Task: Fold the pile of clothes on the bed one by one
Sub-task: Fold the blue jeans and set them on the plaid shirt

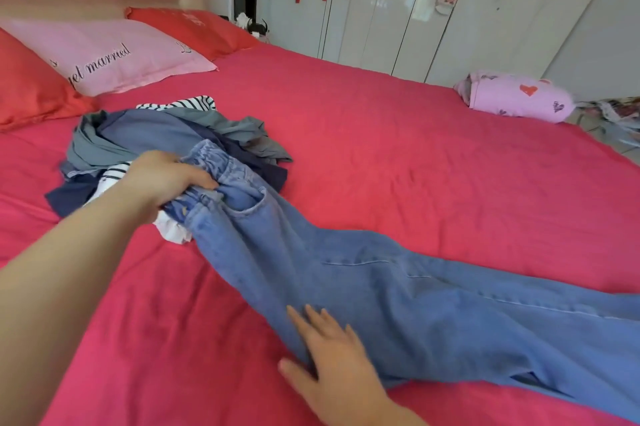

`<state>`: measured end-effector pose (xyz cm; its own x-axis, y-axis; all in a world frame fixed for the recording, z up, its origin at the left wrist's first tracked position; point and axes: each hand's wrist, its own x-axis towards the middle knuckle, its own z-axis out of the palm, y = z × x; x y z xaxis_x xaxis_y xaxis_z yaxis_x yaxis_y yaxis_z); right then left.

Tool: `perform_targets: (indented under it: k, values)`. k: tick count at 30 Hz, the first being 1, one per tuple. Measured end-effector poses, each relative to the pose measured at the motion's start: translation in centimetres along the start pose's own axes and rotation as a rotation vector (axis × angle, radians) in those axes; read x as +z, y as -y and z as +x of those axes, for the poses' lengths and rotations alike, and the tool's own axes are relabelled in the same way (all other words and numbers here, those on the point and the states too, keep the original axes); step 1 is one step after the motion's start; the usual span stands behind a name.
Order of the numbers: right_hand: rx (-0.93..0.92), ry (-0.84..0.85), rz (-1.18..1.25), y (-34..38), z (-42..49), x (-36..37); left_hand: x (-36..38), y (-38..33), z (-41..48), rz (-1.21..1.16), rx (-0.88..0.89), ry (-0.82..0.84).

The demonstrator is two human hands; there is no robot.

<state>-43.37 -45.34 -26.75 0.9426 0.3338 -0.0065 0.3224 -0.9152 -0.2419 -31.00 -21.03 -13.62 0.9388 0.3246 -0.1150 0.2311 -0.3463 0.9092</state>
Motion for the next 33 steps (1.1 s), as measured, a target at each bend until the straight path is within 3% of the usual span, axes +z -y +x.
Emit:
perform_targets:
  k: [1, 2, 3, 5, 7, 9, 11, 16, 19, 21, 23, 25, 27, 30, 33]
  values:
    - [-0.033, 0.192, 0.082, 0.5, -0.1, 0.0, -0.5, 0.5, -0.3, 0.047, -0.007, -0.017]
    - [-0.048, 0.279, 0.138, 0.3, -0.2, -0.3, -0.9, 1.2, -0.5, 0.064, -0.027, -0.031]
    - [-0.045, 0.219, 0.202, -0.5, -0.1, -0.7, -1.2, 2.2, -0.4, 0.066, -0.053, -0.035]
    - [0.076, -0.058, 0.283, -3.5, 0.0, -1.3, -1.7, 4.0, -0.7, 0.092, -0.085, -0.046]
    - [0.223, -0.142, 0.061, -7.2, 0.1, -1.8, -1.5, 5.2, -0.7, 0.193, -0.063, -0.039]
    - [0.296, 0.115, -0.112, -9.6, -0.1, -1.6, -0.6, 5.1, -1.2, 0.280, -0.035, -0.027]
    - [0.288, 0.256, -0.077, -11.0, -0.1, -1.8, 0.1, 4.3, -1.6, 0.364, 0.010, -0.037]
    - [0.224, -0.033, 0.125, -12.4, 0.8, -4.3, 2.3, 1.8, -1.9, 0.480, 0.130, -0.050]
    - [0.242, -0.109, 0.222, -12.1, 0.7, -4.0, 5.1, -0.4, -2.7, 0.537, 0.268, -0.081]
    - [0.291, -0.188, 0.383, -11.4, 0.8, -3.8, 7.4, -1.9, -4.2, 0.588, 0.375, -0.102]
    - [0.360, -0.223, 0.770, -10.6, 1.0, -4.4, 10.0, -3.3, -6.1, 0.642, 0.477, -0.101]
    - [0.437, -0.133, 1.265, -9.7, 1.3, -5.4, 12.9, -4.1, -8.1, 0.702, 0.578, -0.061]
    - [0.464, -0.036, 1.590, -9.6, 1.7, -6.5, 15.8, -4.3, -10.5, 0.756, 0.676, 0.021]
    - [0.481, -0.093, 1.894, -9.6, 1.4, -7.7, 19.5, -3.4, -14.4, 0.726, 0.863, 0.264]
    - [0.554, -0.118, 1.904, -10.4, 0.4, -7.5, 20.6, -1.0, -16.8, 0.618, 1.062, 0.559]
